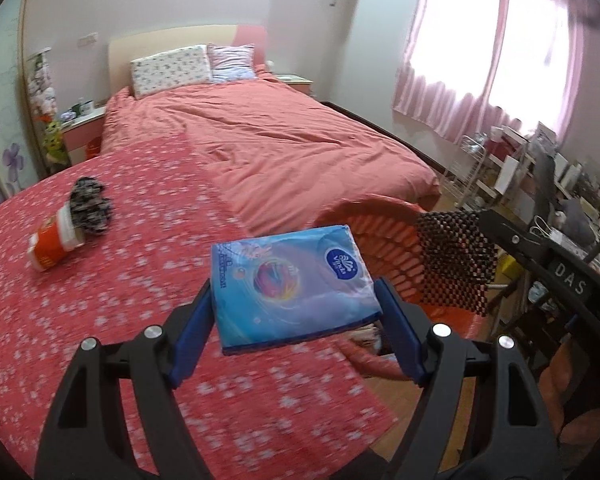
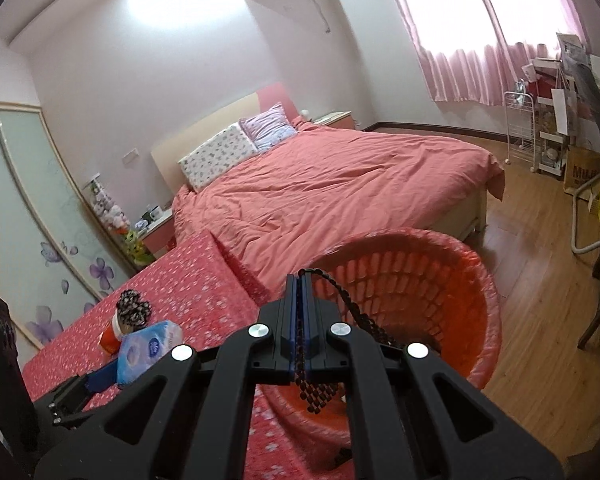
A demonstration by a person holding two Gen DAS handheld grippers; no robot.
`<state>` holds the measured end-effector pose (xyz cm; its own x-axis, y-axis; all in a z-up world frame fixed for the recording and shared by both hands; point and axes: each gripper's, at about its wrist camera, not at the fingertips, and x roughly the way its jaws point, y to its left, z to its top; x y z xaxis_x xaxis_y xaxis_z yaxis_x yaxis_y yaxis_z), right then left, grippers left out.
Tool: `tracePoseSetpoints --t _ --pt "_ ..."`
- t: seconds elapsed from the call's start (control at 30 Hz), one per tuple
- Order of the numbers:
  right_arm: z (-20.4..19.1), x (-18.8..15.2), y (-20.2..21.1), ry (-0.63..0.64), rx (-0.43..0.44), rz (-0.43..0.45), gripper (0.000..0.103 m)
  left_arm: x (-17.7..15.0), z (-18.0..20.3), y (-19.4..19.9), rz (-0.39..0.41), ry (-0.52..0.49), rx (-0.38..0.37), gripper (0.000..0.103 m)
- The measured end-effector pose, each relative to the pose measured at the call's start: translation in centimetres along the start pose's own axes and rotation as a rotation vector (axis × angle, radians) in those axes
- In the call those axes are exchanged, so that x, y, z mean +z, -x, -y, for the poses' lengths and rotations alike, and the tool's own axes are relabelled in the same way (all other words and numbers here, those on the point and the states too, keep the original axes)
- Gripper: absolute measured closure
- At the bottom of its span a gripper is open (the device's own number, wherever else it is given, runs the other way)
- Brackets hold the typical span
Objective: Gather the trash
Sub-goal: 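Carry the black mesh and tissue pack over the basket and open both tools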
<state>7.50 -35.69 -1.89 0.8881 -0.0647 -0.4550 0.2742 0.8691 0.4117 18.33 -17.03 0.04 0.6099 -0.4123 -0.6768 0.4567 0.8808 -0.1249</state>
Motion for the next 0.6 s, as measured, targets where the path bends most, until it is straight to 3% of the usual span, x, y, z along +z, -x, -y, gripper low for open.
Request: tracePoseSetpoints --t 0.33,0.47,0.57,0.6 --pt "2.9 1.6 -1.7 -0.042 -0.001 0.003 0.101 1.2 4.0 -4.1 -0.025 -0.059 -0.088 0.027" --pt "4.4 1.7 -3.0 -0.075 0.027 -0.046 0.1 1.1 4.8 -6.1 -0.057 -0.075 -0.095 0.026" --pt "5.3 1.3 -3.9 -0.096 0.021 -0.083 0.092 0.7 4.4 -7.4 -0.086 -0.068 -0.085 0.024" --pt "5.4 1.2 -3.9 -0.098 0.019 -0.087 0.083 0.6 4.1 -7.7 -0.093 -0.061 -0.08 0.022"
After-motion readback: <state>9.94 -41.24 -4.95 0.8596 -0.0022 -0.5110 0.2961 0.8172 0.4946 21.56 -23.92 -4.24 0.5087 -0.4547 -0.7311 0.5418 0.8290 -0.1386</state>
